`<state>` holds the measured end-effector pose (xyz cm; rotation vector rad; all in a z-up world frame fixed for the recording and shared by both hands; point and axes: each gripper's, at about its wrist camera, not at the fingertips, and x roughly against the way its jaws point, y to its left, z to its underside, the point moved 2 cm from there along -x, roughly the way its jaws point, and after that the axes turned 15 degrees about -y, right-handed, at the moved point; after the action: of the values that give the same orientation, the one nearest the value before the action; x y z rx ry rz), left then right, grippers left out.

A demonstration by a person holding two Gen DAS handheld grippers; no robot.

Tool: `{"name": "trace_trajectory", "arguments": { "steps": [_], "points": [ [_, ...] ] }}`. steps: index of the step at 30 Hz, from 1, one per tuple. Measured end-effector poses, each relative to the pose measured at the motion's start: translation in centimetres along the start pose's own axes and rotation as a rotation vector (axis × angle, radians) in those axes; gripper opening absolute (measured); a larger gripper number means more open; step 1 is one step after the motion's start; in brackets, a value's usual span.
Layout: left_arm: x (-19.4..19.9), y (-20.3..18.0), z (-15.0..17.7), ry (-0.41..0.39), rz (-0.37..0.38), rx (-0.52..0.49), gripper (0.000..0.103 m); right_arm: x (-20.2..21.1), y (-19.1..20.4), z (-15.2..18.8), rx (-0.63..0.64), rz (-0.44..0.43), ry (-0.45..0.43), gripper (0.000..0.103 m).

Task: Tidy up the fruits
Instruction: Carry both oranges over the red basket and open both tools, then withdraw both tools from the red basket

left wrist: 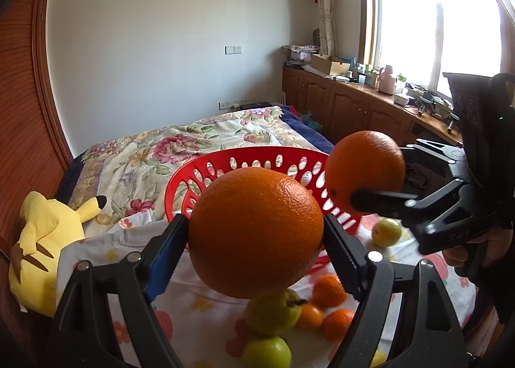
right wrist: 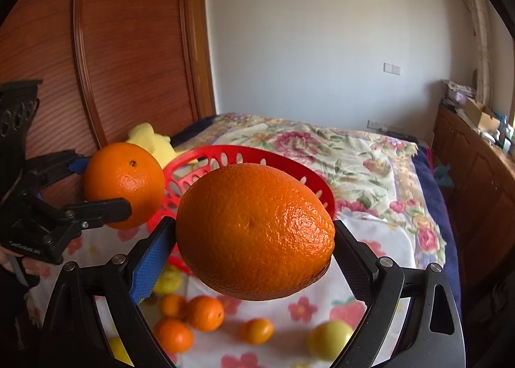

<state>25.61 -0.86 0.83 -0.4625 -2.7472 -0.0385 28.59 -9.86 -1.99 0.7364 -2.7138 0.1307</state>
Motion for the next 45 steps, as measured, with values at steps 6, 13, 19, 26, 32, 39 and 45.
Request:
{"name": "trace_trajectory", "arguments": {
  "steps": [6,13,19,26,32,39,45],
  "points": [
    [-1.6,1.7,0.2,0.012,-0.013,0.019,0.082,-4.4,0.7,0.6,0.058,-0.019,0.089,0.096],
    [-2.8,2.9,0.3,0.018,-0.019,0.033,0.082,-7.5,1.9,2.3,0.103,-0.065,0.198,0.096],
    [-3.4,3.3,0.5,0.015,-0.012,0.042,0.082,-9.2,2.4,3.2,0.126,-0.079,0.274,0.096],
    [-3.6,3.4,0.7,0.017,-0.004,0.037,0.082,-10.5,3.2,3.9,0.209,-0.042,0.347,0.096],
    [-3.6,3.5,0.5,0.01,-0.008,0.04,0.082,-11.5,2.5,4.4,0.143,-0.056,0.393,0.096],
    [-3.7,3.3,0.3,0.009,-0.012,0.035,0.082,-10.3,2.0,2.0,0.116,-0.035,0.299,0.096],
    [-4.6,2.2,0.6,0.028,-0.001,0.029,0.082,-8.1,0.5,1.5,0.092,0.003,0.254,0.096]
  ]
}}
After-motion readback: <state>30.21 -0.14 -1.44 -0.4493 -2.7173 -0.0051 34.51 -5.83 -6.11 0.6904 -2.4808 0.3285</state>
